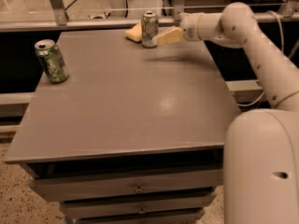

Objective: Move 7up can near sponge

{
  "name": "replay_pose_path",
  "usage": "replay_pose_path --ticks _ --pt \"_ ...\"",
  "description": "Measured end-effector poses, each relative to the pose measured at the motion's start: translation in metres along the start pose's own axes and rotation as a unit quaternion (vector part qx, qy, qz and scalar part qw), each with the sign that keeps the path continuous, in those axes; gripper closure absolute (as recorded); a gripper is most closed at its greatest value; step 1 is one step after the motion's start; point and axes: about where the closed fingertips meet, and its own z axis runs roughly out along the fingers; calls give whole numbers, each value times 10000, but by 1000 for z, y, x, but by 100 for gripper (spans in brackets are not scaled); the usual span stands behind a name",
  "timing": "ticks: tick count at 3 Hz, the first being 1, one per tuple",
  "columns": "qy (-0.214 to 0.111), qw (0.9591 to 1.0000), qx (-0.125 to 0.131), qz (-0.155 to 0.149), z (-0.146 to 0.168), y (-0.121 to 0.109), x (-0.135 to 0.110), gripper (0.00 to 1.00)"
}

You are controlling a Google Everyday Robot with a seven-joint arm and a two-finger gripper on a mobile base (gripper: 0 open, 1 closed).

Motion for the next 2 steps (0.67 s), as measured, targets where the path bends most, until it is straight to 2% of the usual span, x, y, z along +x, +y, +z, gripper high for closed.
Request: replay_pose_path --ticks 1,2 --pt "-53 9996 218 -191 -65 -6 -8 0" --pt "-156 9978 606 -203 -138 -7 -12 0"
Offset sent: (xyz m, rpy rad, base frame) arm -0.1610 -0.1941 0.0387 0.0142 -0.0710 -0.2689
